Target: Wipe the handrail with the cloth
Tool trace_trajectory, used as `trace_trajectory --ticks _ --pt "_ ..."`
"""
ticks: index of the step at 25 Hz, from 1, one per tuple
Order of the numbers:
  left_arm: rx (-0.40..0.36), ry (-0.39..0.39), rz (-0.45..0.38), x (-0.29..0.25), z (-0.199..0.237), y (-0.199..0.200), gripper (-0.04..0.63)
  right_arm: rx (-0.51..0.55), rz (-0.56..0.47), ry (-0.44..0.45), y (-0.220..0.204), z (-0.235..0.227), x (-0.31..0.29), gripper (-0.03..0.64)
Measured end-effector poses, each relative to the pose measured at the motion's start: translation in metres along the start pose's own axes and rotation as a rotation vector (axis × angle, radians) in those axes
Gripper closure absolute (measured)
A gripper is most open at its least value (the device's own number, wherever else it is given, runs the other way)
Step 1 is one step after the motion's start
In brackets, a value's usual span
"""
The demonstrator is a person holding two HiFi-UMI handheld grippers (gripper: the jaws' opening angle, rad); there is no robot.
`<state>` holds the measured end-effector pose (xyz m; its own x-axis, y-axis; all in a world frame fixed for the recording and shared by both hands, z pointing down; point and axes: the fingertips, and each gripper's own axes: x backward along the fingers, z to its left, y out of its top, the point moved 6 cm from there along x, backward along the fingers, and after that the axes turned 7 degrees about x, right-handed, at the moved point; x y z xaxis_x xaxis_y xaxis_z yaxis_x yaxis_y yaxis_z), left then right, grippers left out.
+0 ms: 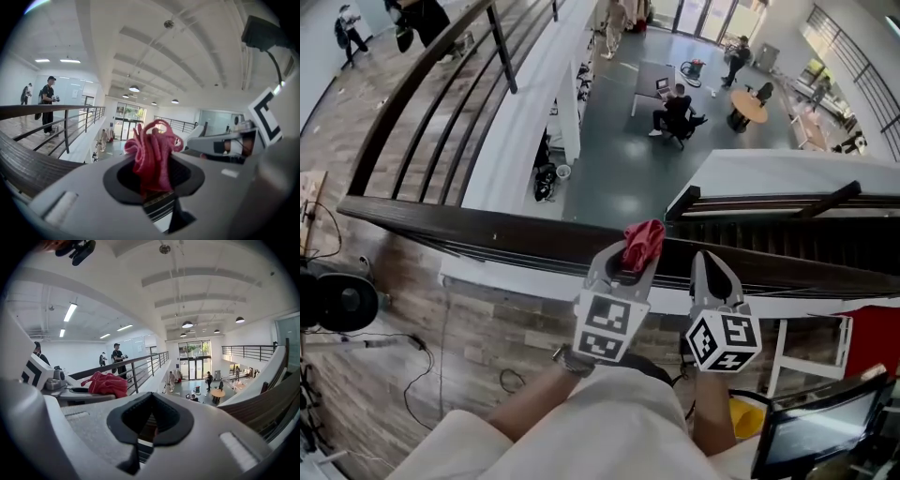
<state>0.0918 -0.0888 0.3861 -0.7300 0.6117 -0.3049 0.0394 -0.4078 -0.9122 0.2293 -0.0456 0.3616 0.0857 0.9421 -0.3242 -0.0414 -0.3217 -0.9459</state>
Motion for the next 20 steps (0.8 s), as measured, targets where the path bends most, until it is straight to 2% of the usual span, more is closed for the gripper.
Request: trace_trajectory --ticks 11,15,20 --pt "-0.066 -0.043 -0.036 0.001 -0.007 0.001 0.463 0.032 0.006 -0.078 0.003 0.0 0.014 0.614" --pt "-0.081 -0.032 -0.039 -0.001 -0.004 -0.003 0.463 0.037 -0.006 -0.048 -0.002 -0.004 0.008 0.614" --pt "-0.09 0.033 -0.039 0.002 0.005 -0.007 0.463 0.086 -0.034 0.002 0.003 -0.017 0.005 0.614"
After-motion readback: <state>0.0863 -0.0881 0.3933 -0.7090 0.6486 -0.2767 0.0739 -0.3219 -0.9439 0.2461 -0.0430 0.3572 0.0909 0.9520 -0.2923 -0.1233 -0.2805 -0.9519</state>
